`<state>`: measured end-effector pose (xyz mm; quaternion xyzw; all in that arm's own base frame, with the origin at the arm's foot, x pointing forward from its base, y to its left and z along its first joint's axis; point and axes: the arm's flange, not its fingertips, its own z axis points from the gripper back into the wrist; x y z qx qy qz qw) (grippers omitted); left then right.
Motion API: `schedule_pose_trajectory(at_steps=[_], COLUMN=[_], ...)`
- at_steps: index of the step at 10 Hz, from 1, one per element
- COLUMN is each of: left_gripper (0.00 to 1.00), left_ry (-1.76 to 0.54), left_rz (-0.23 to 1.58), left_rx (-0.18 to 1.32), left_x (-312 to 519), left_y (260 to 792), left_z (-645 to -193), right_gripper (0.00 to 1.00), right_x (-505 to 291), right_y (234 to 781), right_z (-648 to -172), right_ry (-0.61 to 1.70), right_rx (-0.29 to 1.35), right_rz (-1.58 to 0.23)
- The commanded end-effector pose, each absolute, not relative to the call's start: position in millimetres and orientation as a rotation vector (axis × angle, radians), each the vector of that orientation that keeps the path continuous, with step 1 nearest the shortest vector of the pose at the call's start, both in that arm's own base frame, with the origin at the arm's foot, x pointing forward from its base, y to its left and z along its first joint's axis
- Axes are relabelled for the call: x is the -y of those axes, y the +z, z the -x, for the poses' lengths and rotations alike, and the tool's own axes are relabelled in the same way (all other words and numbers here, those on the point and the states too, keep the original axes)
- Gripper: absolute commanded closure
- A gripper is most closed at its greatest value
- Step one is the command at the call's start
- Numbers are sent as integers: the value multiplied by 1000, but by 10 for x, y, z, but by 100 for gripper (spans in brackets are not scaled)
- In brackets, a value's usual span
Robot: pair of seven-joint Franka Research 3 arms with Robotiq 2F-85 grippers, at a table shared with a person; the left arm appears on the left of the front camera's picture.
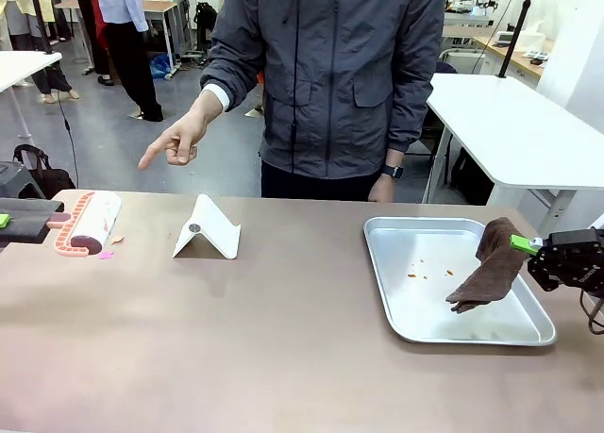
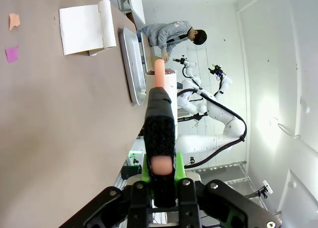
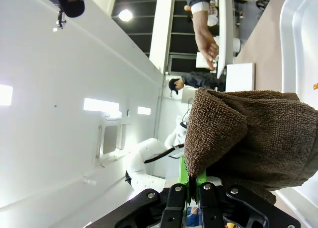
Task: Clean the surface of the table.
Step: If a person points to the right, clean the right side of the table with your right hand, and if they point to the left, clean the left side with your left hand.
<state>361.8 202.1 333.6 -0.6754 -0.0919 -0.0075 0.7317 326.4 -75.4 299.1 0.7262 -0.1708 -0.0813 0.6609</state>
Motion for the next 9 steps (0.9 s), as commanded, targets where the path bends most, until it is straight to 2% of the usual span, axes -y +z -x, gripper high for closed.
schedule_pose_trajectory(at_steps=[1,4,5,7,9], left_gripper=[81,81,81,81,81], left_ry=[49,223,277,302,386], left_rz=[1467,1332,1231,1148,1029], left_rx=[237,292,306,389,407], left_x=[-2074,-2331,-2414,-2518,-2602], left_y=[3406,3511,3516,3556,3542], left_z=[-3600,-3557,-3550,-3568,-3671], right_gripper=[100,100,100,100,100], right_x=[756,756,756,756,756], right_y=[3038,3038,3038,3038,3038], right_z=[-3248,-3248,-3248,-3248,-3248], right_ry=[-187,-187,-187,-187,-187], right_rx=[361,361,361,361,361], right_rz=[-1659,-1659,-1659,-1659,-1659])
